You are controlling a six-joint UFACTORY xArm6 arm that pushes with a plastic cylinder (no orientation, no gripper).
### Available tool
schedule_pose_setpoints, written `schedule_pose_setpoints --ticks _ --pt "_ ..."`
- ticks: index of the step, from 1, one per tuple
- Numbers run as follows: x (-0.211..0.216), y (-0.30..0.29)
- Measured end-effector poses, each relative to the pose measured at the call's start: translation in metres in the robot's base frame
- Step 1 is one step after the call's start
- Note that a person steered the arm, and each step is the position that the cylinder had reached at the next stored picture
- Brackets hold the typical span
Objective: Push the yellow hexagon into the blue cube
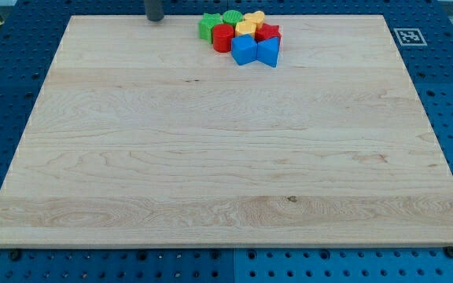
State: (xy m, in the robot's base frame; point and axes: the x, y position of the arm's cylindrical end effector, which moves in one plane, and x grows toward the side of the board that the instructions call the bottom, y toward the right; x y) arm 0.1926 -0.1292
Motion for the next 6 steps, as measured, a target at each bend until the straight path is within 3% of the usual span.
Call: schedule_pose_setpoints --ticks 2,3,4,6 --pt "0.001 0.131" --pt "0.029 0.165" --pt "0.084 0.163" --pt "0.099 0.143"
